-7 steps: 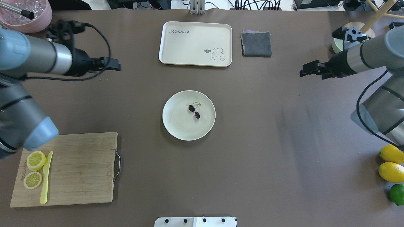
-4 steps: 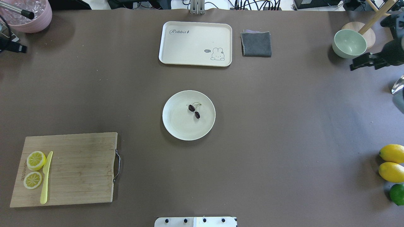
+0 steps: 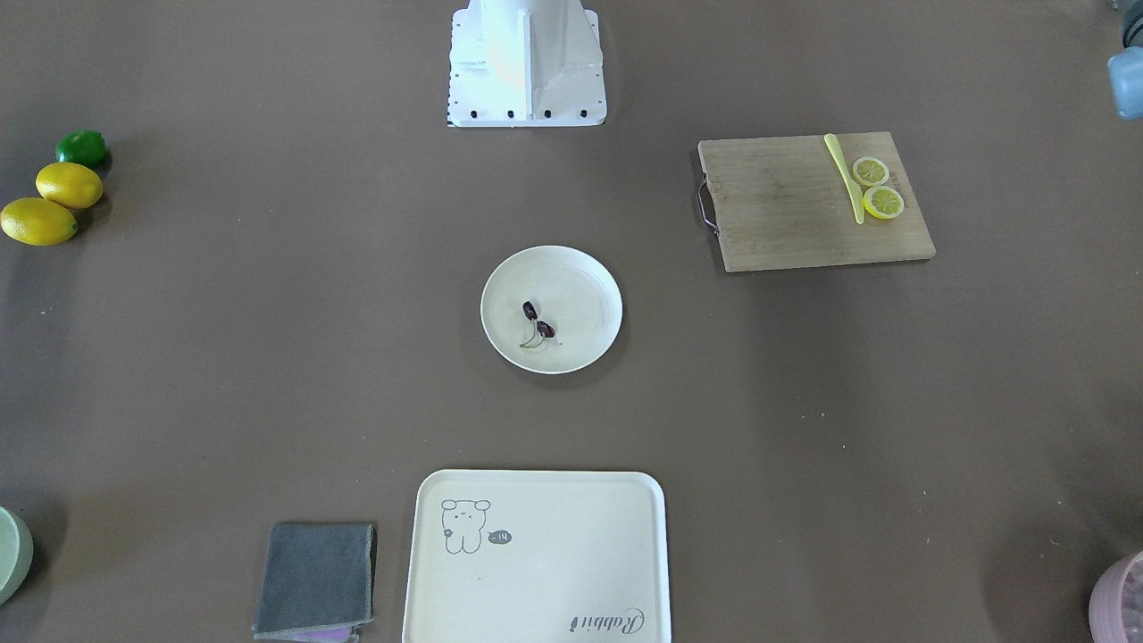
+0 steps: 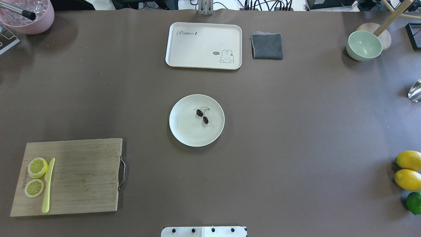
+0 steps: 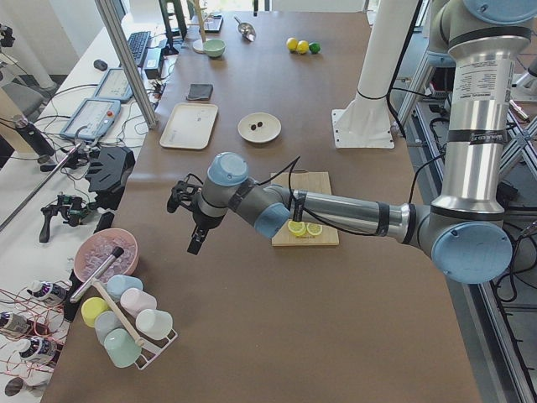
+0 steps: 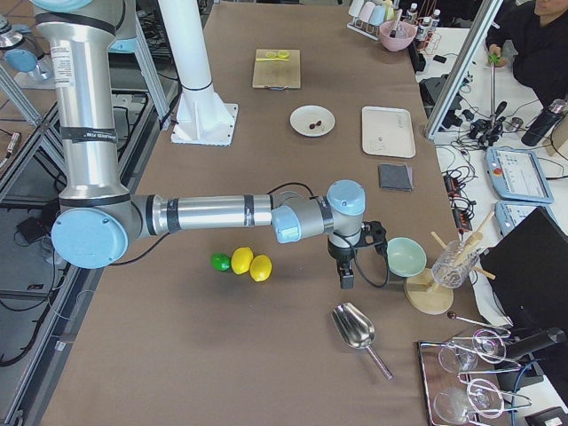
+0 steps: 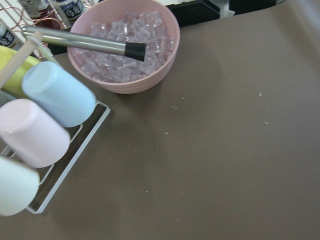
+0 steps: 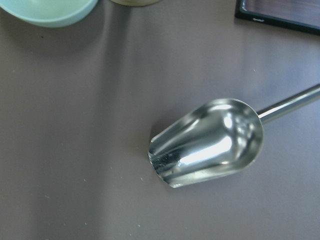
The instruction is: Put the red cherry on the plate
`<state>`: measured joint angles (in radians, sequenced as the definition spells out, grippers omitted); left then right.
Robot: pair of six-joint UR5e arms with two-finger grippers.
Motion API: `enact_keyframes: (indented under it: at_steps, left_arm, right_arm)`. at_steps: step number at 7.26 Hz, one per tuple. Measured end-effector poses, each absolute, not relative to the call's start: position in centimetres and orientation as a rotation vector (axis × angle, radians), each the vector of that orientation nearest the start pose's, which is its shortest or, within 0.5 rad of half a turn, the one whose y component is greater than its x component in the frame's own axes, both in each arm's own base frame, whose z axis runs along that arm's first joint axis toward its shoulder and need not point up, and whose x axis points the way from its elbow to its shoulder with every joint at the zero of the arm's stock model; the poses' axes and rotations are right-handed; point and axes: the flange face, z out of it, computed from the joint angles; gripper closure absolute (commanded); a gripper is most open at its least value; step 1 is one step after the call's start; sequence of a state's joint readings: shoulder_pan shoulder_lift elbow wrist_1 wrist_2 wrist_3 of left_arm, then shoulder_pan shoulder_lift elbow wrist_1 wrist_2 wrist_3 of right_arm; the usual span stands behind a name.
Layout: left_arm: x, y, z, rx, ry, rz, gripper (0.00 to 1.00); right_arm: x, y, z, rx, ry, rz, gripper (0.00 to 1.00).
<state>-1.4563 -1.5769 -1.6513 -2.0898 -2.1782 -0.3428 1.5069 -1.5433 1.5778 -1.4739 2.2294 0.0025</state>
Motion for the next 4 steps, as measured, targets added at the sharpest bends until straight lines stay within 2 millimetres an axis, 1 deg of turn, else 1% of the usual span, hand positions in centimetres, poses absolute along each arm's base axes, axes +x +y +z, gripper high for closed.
enact_keyframes:
  at_steps: [1, 2, 3, 4]
  left_arm:
    - [-3.1, -52.4, 57.5, 0.399, 0.721, -0.037, 0.02]
    - [-4.4, -52.0, 58.0, 0.355, 0.744, -0.034, 0.02]
    - [-5.3, -51.7, 58.0, 0.334, 0.757, -0.023, 0.02]
    - [-5.6, -51.4, 57.2, 0.318, 0.764, -0.018, 0.02]
  right_arm:
    - [6.6, -50.7, 64.4, 0.081, -0.696, -0.085, 0.0]
    - [8.2, -50.1, 64.2, 0.069, -0.722, -0.064, 0.0]
    - [8.9, -49.8, 63.2, 0.06, -0.733, -0.05, 0.0]
    - [9.1, -49.6, 61.3, 0.048, -0.735, -0.039, 0.0]
